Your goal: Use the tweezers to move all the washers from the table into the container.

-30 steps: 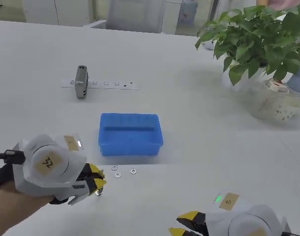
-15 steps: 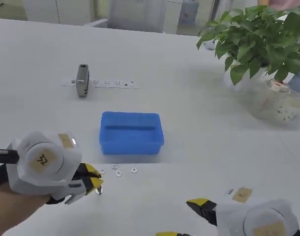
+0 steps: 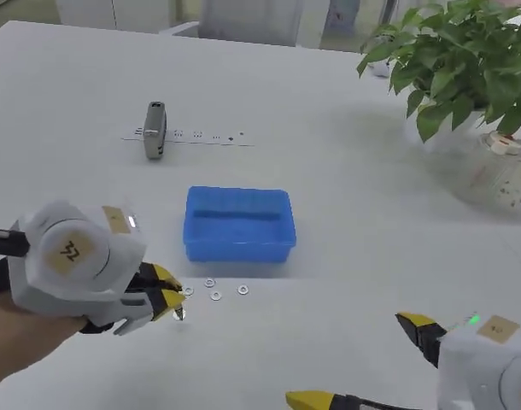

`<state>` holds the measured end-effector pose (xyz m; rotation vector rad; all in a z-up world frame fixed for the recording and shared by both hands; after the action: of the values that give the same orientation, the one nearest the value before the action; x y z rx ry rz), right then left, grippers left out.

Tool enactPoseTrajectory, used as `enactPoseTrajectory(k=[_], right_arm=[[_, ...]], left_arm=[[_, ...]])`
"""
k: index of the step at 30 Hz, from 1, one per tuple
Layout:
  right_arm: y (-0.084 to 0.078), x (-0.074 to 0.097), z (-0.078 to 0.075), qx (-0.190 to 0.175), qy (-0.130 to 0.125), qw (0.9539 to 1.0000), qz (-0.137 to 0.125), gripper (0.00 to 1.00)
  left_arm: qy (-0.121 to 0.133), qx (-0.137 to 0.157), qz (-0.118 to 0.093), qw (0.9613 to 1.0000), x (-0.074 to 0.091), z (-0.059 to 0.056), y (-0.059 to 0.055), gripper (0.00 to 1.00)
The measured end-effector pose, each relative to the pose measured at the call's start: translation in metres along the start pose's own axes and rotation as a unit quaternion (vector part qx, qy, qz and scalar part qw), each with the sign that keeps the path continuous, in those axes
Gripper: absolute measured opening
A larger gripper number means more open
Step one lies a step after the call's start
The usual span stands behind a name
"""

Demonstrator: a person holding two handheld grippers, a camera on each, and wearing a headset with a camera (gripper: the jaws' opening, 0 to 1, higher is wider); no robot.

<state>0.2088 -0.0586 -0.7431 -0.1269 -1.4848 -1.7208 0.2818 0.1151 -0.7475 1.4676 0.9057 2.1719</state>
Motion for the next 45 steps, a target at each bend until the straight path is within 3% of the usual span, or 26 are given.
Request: enactPoseTrajectory(k=[2, 5, 10, 14, 19, 25, 33, 45], right_arm=[[0.002, 0.001, 0.001, 0.002, 0.005, 1.0000, -0.008, 0.99], [-0.006, -0.003, 0.000, 0.009, 0.001, 0.9999, 0.007, 0.99], [-0.008, -0.006, 0.003, 0.053, -0.011, 0.9985, 0.006, 0.99], [-0.008, -0.008, -0.003, 0.028, -0.006, 0.9996, 0.010, 0.99], [-0.008, -0.008, -0.006, 0.021, -0.014, 0.9996, 0.008, 0.99], [-0.012, -0.009, -0.008, 0.042, -0.030, 0.9984, 0.023, 0.96], [-0.015, -0.010, -0.010, 0.050, -0.034, 0.9976, 0.034, 0.93], [-0.016, -0.010, -0.013, 0.048, -0.041, 0.9972, 0.039, 0.91]], left_arm=[[0.001, -0.007, 0.000, 1.0000, 0.002, 0.005, 0.005, 0.00], [0.001, -0.006, -0.008, 0.9999, 0.005, 0.013, 0.013, 0.00], [0.002, -0.005, -0.019, 0.9998, 0.009, 0.027, 0.026, 0.00], [0.001, -0.012, -0.026, 0.9996, 0.010, 0.039, 0.037, 0.00], [0.002, -0.032, -0.028, 0.9991, 0.007, 0.055, 0.048, 0.00], [0.005, -0.041, -0.032, 0.9986, 0.000, 0.079, 0.056, 0.00], [0.015, -0.040, -0.024, 0.9988, -0.022, 0.103, 0.051, 0.00], [0.003, -0.007, -0.002, 1.0000, -0.064, 0.112, 0.024, 0.00]])
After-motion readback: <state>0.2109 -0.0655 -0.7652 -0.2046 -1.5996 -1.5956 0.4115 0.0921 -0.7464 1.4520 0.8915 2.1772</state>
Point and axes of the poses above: the centre of the closed fingertips' face, and the gripper's own axes: x roughly backward along the fingers, z roughly to its left, y roughly out of its top, the point moved 2 cm from there along x, roughly backward along the fingers, and after that the axes turned 13 degrees about -x, right-handed, at the moved point
